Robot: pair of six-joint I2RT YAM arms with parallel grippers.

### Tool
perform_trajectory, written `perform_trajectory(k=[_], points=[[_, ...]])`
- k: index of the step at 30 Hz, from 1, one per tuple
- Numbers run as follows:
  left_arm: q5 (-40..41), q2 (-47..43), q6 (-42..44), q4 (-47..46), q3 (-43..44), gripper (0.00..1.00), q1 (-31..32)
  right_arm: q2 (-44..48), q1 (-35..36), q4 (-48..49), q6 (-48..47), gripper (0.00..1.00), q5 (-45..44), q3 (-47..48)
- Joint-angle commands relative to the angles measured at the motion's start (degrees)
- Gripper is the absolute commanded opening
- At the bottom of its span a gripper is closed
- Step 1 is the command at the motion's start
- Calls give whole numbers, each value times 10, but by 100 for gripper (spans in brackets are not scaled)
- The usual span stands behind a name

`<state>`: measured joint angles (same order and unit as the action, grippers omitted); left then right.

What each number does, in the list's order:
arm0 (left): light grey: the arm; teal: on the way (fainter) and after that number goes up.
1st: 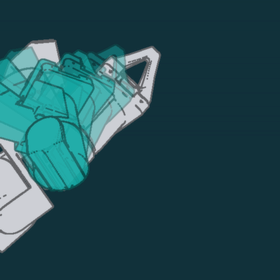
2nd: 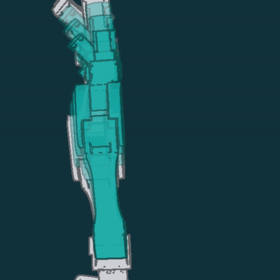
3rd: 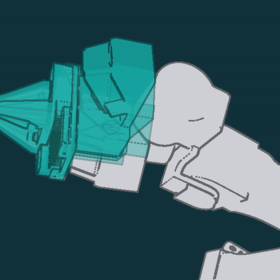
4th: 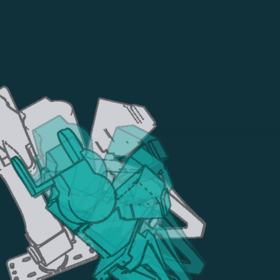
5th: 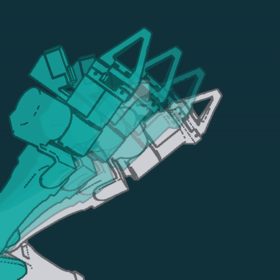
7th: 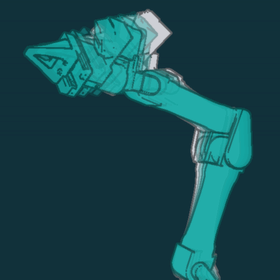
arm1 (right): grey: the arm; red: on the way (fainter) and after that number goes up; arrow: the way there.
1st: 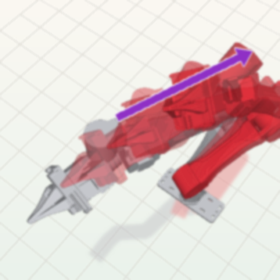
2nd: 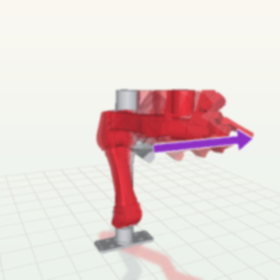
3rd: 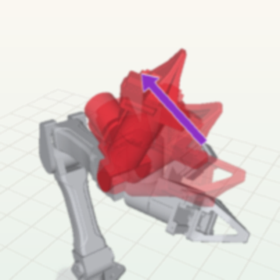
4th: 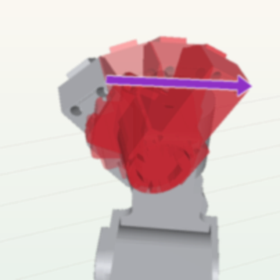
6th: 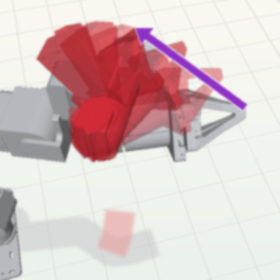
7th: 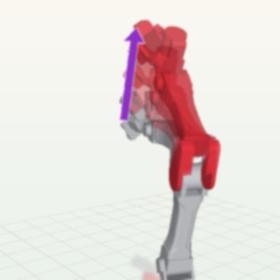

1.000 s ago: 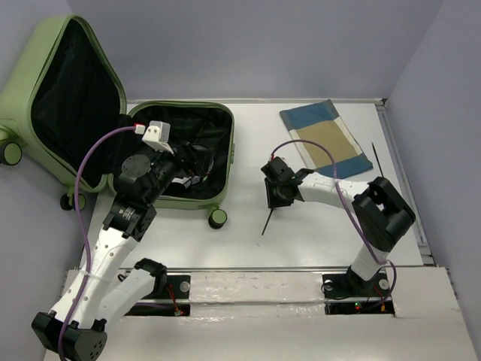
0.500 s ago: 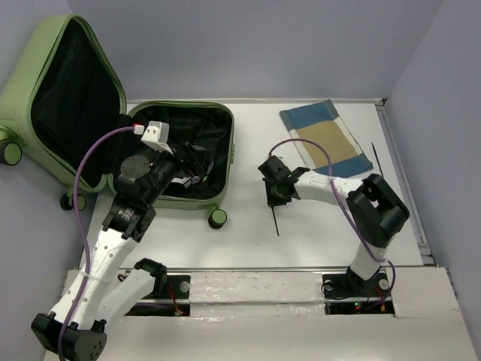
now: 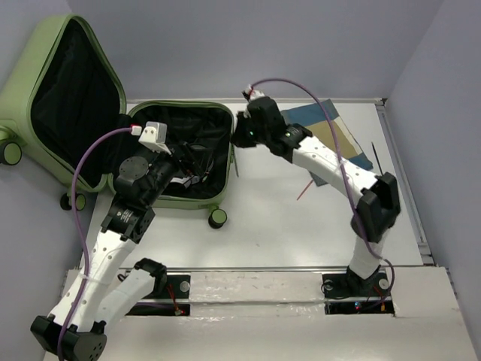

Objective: Pack the luggage

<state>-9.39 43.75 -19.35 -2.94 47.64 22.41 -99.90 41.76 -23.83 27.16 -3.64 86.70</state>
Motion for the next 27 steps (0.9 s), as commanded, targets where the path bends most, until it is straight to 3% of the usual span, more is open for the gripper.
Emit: perform_trajectory(k=[1, 2, 4, 5, 8, 11, 14, 16, 22, 27], points=[[18, -12, 9, -13, 20, 99, -2, -149, 9, 70, 19, 11, 117, 266], [24, -15, 11, -11, 19, 99, -2, -207, 9, 53, 25, 45, 132, 362], [30, -17, 12, -8, 20, 99, -2, -240, 9, 2, 22, 70, 124, 434], [28, -17, 12, -8, 20, 99, -2, -239, 3, -1, 19, 82, 113, 425], [19, -18, 10, -10, 22, 99, 1, -156, -11, 21, 4, 81, 80, 309], [14, -20, 11, -11, 22, 99, 9, -47, -39, 33, -7, 64, -7, 68], [13, -22, 10, -10, 22, 99, 11, 46, -82, 33, 0, 49, -43, -62], [13, -22, 9, -11, 21, 99, 12, 81, -111, 32, 10, 45, -54, -169], [10, -20, 8, -14, 19, 99, 13, 128, -194, 31, 16, 45, -81, -304], [9, -19, 8, -16, 18, 99, 13, 93, -207, 31, 6, 44, -107, -303]])
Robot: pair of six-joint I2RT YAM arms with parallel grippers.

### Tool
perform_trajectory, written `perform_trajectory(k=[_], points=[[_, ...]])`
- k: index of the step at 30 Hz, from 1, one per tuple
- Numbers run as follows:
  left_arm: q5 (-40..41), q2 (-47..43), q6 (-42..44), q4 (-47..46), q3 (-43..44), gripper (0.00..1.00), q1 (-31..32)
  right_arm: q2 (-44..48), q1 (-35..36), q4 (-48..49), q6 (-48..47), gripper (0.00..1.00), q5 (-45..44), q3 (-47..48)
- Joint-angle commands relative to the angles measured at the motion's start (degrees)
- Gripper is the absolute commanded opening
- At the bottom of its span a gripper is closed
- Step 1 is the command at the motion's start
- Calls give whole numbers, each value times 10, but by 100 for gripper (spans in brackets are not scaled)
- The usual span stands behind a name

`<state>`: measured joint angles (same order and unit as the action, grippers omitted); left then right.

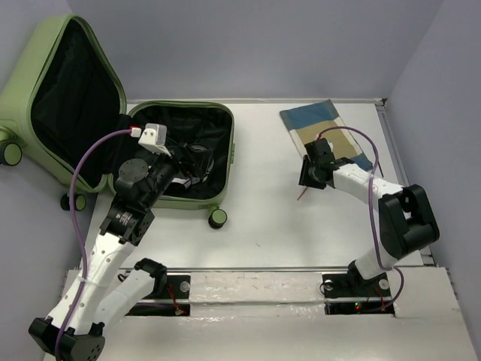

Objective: Pack the luggage

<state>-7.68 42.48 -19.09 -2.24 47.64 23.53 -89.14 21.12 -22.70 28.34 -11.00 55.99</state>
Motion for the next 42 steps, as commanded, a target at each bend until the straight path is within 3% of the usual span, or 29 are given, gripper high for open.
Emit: perform_trajectory(k=[1, 13, 18, 24, 27, 30, 33, 35, 36, 38, 39, 40, 41, 42], points=[[-8, -6, 5, -23, 18, 99, 2, -28, -6, 22, -9, 43, -35, 8], [-14, -5, 7, -22, 19, 99, 4, -88, -6, 30, -9, 31, -19, 7], [-14, -5, 7, -22, 18, 99, 5, -97, -6, 32, -8, 7, -3, -10], [-13, -6, 8, -22, 19, 99, 5, -33, -6, 37, -19, 7, 6, -6], [-14, -6, 6, -22, 19, 99, 5, 27, 9, 50, -29, 7, 65, 11], [-15, -6, 6, -22, 19, 99, 5, 41, 55, 52, -32, 7, 98, 106], [-14, -5, 5, -22, 19, 99, 5, -10, 120, 57, -32, 7, 136, 207], [-13, -5, 5, -22, 19, 99, 4, -59, 149, 60, -30, 7, 163, 289], [-10, -6, 6, -22, 19, 99, 4, -88, 164, 60, -29, 7, 173, 381], [-1, -6, 7, -19, 19, 99, 3, -217, 210, 54, -20, 7, 225, 527], [1, -7, 8, -18, 19, 99, 3, -218, 211, 54, -14, 17, 225, 576], [2, -8, 8, -18, 19, 99, 2, -280, 217, 47, -9, 32, 248, 622], [3, -8, 8, -17, 20, 99, 2, -306, 217, 25, -2, 65, 263, 663], [3, -9, 9, -18, 19, 99, 2, -326, 217, 12, -1, 76, 271, 718]])
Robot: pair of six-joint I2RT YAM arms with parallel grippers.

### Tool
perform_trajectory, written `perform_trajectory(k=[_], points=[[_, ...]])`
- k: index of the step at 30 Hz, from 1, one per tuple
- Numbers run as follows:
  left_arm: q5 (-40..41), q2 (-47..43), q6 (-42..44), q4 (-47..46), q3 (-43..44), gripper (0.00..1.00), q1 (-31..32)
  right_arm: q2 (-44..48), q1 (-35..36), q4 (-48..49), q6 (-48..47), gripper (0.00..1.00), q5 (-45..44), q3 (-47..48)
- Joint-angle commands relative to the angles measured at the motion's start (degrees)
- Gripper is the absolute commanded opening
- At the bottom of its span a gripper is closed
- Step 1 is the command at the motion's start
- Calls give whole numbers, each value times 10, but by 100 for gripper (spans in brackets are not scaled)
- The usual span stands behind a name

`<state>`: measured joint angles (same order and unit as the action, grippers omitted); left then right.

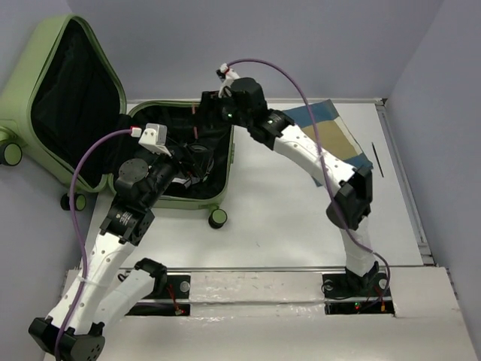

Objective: Pack the luggage

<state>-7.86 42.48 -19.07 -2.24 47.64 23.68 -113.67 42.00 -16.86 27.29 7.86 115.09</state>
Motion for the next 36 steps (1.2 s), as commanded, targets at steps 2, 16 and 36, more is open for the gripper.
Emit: perform_trajectory(k=[2, 16, 36], points=[[3, -10, 8, -18, 19, 99, 0, -76, 8, -56, -5, 84, 52, 111], [-8, -10, 1, -24, 18, 99, 8, 138, -255, -87, -65, 59, -186, -408], [-11, 2, 3, -28, 15, 99, 13, -342, -266, -286, -246, 40, -246, 195]])
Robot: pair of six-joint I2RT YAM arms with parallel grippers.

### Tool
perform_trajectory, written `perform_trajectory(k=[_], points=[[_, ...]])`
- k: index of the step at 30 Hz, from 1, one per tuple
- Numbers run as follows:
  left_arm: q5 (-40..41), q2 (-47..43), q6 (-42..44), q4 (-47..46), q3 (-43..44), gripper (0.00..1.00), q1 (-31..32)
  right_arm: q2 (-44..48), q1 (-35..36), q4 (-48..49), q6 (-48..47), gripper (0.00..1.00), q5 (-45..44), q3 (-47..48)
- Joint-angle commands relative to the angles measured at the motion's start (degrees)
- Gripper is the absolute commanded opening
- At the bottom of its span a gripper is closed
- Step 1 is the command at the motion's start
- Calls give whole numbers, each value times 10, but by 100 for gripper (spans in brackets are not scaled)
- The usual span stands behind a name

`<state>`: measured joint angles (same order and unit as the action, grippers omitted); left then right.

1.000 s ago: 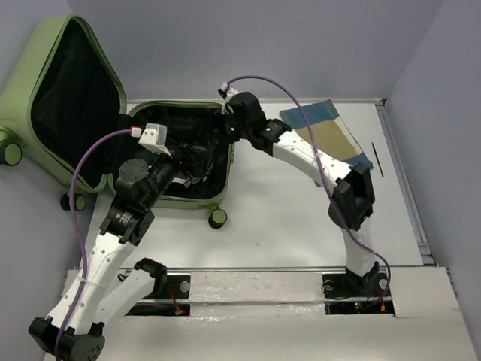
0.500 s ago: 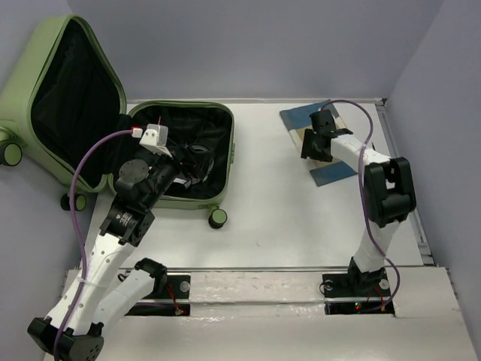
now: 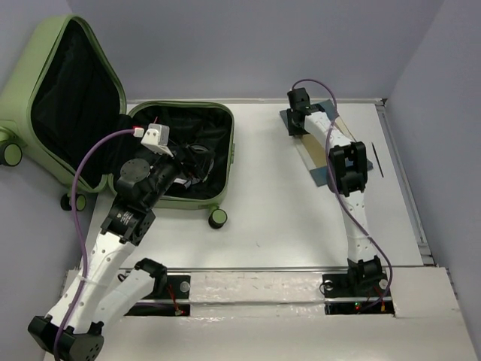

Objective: Pack the luggage

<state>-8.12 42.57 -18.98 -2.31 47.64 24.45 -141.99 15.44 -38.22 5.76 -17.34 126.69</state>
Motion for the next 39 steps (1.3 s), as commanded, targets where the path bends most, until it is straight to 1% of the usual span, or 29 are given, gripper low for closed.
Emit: perform_trajectory(k=[1, 2, 3, 4, 5, 6, 7, 8, 9, 10, 13, 14, 15, 16, 17, 18, 19, 21, 22, 23, 24, 25, 27, 28, 29, 32, 34, 36, 39], points=[[-8, 2, 2, -27, 15, 99, 5, -60, -1, -73, -28, 32, 19, 79], [-9, 2, 1, -27, 15, 99, 5, -58, -1, -67, -24, 23, 32, 59], [-9, 3, 1, -28, 15, 99, 5, -51, 7, -58, -24, 18, 40, 58], [-10, 4, -1, -29, 14, 99, 5, -25, 15, -31, -28, 15, 53, 12], [-12, 6, -2, -31, 13, 99, 5, -8, 35, -16, -40, 13, 63, -17], [-15, 8, -4, -33, 12, 99, 4, 10, 48, -3, -45, 13, 70, -80], [-15, 9, -7, -35, 11, 99, 5, 55, 72, 27, -51, 12, 78, -115], [-16, 10, -9, -36, 12, 99, 4, 79, 84, 39, -50, 9, 84, -150], [-17, 12, -9, -35, 13, 99, 4, 105, 92, 52, -44, 9, 86, -186], [-17, 15, -10, -34, 13, 99, 4, 156, 106, 73, -24, 9, 96, -260], [-27, 19, -14, -35, 13, 99, 4, 238, 106, 103, 13, 9, 115, -374], [-35, 23, -18, -37, 13, 99, 4, 289, 106, 118, 35, 9, 113, -449], [-35, 25, -20, -37, 13, 99, 5, 312, 106, 122, 43, 9, 107, -481], [-44, 29, -23, -38, 13, 99, 5, 333, 106, 125, 49, 11, 88, -508], [-51, 37, -25, -40, 12, 99, 5, 353, 106, 126, 60, 20, 75, -552], [-58, 40, -29, -41, 13, 99, 5, 389, 106, 126, 64, 46, 68, -568], [-75, 46, -33, -42, 15, 99, 5, 408, 93, 126, 67, 59, 72, -582], [-99, 64, -41, -45, 18, 99, 5, 467, 69, 140, 82, 80, 103, -617], [-105, 69, -43, -46, 18, 99, 4, 489, 56, 150, 87, 82, 141, -630], [-110, 77, -46, -49, 18, 99, 4, 510, 28, 169, 99, 83, 157, -641], [-116, 81, -50, -50, 19, 99, 5, 531, 16, 176, 105, 84, 165, -658], [-117, 82, -52, -51, 18, 99, 5, 566, -4, 181, 110, 84, 160, -662], [-122, 87, -56, -53, 19, 99, 5, 588, -32, 180, 121, 85, 129, -670], [-125, 88, -64, -55, 19, 99, 5, 593, -50, 176, 127, 88, 101, -672], [-128, 91, -69, -60, 19, 99, 6, 588, -97, 171, 137, 89, 102, -673], [-139, 98, -81, -63, 25, 98, 12, 552, -160, 178, 159, 89, 143, -682], [-145, 102, -85, -63, 31, 97, 16, 528, -161, 178, 159, 90, 125, -675], [-150, 107, -95, -63, 33, 97, 20, 491, -161, 175, 156, 91, 129, -667], [-143, 116, -108, -61, 33, 97, 31, 465, -161, 179, 165, 91, 116, -671]])
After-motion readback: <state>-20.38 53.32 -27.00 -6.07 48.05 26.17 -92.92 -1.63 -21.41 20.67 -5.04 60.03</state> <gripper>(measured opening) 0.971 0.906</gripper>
